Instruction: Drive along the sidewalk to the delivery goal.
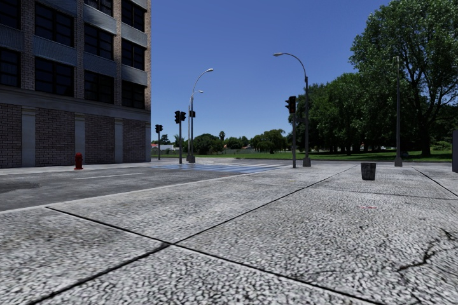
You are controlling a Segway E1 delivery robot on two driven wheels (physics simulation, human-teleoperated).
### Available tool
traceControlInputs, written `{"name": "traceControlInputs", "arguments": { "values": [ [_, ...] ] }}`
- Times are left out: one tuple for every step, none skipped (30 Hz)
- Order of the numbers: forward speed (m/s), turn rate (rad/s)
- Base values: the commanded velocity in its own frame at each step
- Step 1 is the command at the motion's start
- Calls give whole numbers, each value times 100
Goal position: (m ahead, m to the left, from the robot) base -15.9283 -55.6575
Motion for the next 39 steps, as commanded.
{"name": "traceControlInputs", "arguments": {
  "values": [
    [0,0],
    [0,0],
    [0,0],
    [0,0],
    [0,0],
    [0,0],
    [0,0],
    [0,0],
    [0,0],
    [0,0],
    [0,0],
    [0,0],
    [0,0],
    [0,0],
    [0,0],
    [0,0],
    [0,0],
    [0,0],
    [0,0],
    [0,0],
    [0,0],
    [0,0],
    [0,0],
    [0,0],
    [0,0],
    [0,0],
    [0,0],
    [0,0],
    [0,0],
    [0,0],
    [196,0],
    [200,0],
    [200,0],
    [200,0],
    [200,0],
    [200,0],
    [200,0],
    [200,0],
    [200,0]
  ]
}}
